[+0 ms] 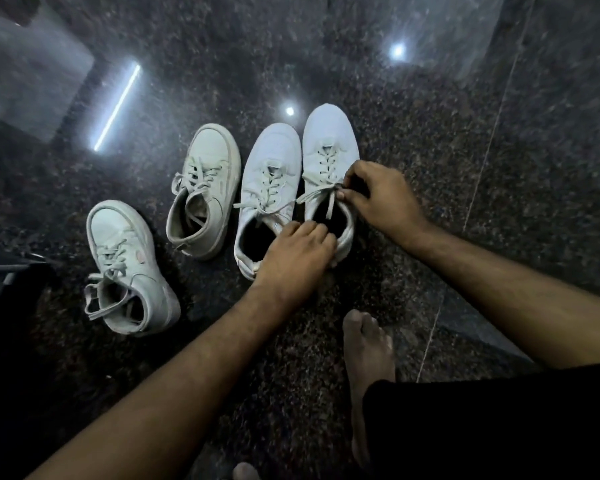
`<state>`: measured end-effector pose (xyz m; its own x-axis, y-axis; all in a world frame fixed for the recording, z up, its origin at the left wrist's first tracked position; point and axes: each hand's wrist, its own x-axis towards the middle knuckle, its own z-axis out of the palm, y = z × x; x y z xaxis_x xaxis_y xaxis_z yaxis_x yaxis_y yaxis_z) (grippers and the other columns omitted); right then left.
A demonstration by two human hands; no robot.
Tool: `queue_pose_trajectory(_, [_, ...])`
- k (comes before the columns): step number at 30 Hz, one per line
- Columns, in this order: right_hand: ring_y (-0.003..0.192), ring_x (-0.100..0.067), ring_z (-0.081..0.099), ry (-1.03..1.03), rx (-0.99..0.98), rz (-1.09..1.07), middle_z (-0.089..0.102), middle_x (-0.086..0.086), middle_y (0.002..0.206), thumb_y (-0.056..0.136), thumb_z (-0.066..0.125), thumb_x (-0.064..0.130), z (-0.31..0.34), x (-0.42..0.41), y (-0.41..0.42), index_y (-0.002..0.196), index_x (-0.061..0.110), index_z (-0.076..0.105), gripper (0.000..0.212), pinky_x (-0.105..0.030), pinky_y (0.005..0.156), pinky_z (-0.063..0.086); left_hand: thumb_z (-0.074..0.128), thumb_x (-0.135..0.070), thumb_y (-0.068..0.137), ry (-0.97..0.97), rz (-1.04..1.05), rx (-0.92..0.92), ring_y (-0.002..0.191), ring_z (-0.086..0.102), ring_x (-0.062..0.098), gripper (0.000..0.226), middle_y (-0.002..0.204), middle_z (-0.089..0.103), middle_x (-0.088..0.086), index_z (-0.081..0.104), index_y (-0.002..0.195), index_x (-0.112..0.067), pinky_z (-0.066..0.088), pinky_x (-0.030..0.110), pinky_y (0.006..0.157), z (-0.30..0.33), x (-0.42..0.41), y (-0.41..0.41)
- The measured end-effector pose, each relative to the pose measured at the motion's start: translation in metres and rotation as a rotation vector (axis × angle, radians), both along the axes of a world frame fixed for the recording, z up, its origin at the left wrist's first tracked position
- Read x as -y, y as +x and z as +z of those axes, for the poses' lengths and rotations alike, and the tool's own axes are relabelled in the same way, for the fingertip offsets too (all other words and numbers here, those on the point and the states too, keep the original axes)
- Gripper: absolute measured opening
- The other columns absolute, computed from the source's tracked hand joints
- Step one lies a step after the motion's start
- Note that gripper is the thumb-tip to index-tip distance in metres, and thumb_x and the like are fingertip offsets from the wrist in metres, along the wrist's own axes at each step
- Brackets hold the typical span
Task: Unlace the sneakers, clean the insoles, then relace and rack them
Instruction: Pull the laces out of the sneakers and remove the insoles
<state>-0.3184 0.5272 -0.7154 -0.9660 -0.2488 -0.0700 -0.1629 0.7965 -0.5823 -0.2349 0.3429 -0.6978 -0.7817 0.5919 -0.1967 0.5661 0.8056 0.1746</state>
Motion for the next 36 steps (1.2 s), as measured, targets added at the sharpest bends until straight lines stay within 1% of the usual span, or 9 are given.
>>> queue_pose_trajectory(4, [0.083,-0.011,0.063,-0.057,0.003,0.047,0.066,0.004,0.092,0.082,0.074,0.025,-0.005,0.017,0.013,0.097,0.018,0.065,0.019,-0.030,0.077,0.051,0.034,-0.020,0.082,-0.012,-0.050,-0.105,0.075,0.064,0.028,0.027,0.077,0.064,0.006,0.061,0.081,-0.014,0.050,0.037,0.071,-0.003,0.010,-0.001])
queue_pose_trajectory(9, [0.074,-0.003,0.051,-0.044,-0.004,0.104,0.065,0.006,0.089,0.081,0.076,0.024,-0.004,0.019,0.023,0.095,0.019,0.068,0.018,-0.020,0.070,0.044,0.054,-0.019,0.089,-0.081,-0.026,0.105,0.095,0.064,0.031,0.017,0.103,0.067,0.010,0.057,0.105,-0.011,0.046,0.040,0.078,0.009,0.002,0.006])
queue_pose_trajectory(13, [0.074,-0.001,0.048,-0.089,0.021,0.150,0.059,0.010,0.085,0.081,0.076,0.018,-0.007,0.017,0.033,0.092,0.015,0.068,0.014,-0.008,0.068,0.035,0.050,-0.025,0.095,-0.052,0.155,0.191,0.102,0.063,0.034,0.019,0.110,0.065,0.011,0.053,0.108,-0.012,0.040,0.040,0.071,0.009,-0.016,0.018])
queue_pose_trajectory(17, [0.078,-0.010,0.054,-0.096,0.028,0.217,0.059,0.003,0.090,0.084,0.073,0.019,-0.005,0.018,0.024,0.092,0.014,0.066,0.011,-0.028,0.071,0.046,0.050,-0.044,0.099,0.086,0.376,0.241,0.099,0.062,0.041,0.032,0.104,0.067,0.014,0.053,0.108,-0.013,0.034,0.039,0.066,0.000,-0.014,0.012])
queue_pose_trajectory(20, [0.084,-0.008,0.051,-0.086,0.017,0.278,0.055,0.002,0.097,0.089,0.065,0.020,-0.004,0.011,0.018,0.095,0.014,0.063,0.009,-0.031,0.076,0.047,0.053,-0.050,0.096,0.387,0.530,0.303,0.090,0.064,0.035,0.031,0.091,0.069,0.007,0.058,0.097,-0.020,0.039,0.037,0.063,0.004,-0.014,0.008])
queue_pose_trajectory(25, [0.091,-0.017,0.056,-0.140,0.002,0.260,0.055,-0.002,0.097,0.093,0.054,0.023,0.000,0.004,0.028,0.100,0.010,0.060,0.015,-0.037,0.079,0.049,0.064,-0.043,0.092,0.549,0.608,0.023,0.090,0.058,0.021,0.029,0.101,0.058,-0.001,0.057,0.108,-0.019,0.048,0.039,0.068,0.009,-0.002,-0.011])
queue_pose_trajectory(29, [0.088,-0.018,0.059,-0.355,0.080,0.169,0.061,-0.005,0.095,0.097,0.055,0.016,0.005,0.007,0.036,0.101,0.009,0.058,0.009,-0.043,0.081,0.051,0.065,-0.047,0.085,0.330,0.501,-0.028,0.112,0.054,0.027,0.044,0.118,0.056,0.005,0.059,0.121,-0.021,0.045,0.042,0.089,-0.005,0.004,-0.026])
queue_pose_trajectory(32, [0.092,-0.027,0.057,-0.794,0.303,-0.002,0.060,-0.019,0.096,0.100,0.052,0.014,0.017,0.011,0.035,0.100,0.010,0.052,0.004,-0.057,0.092,0.047,0.069,-0.047,0.079,0.281,0.465,0.003,0.111,0.059,0.024,0.046,0.121,0.058,0.000,0.061,0.118,-0.024,0.039,0.042,0.098,-0.014,0.006,-0.034])
queue_pose_trajectory(36, [0.070,-0.018,0.060,-1.229,0.483,-0.301,0.057,-0.003,0.077,0.105,0.042,0.015,0.036,0.001,0.024,0.098,0.017,0.048,0.009,-0.037,0.070,0.054,0.079,-0.055,0.069,0.372,0.484,0.078,0.096,0.064,0.020,0.055,0.116,0.059,-0.003,0.066,0.111,-0.023,0.046,0.039,0.090,-0.016,0.009,-0.042])
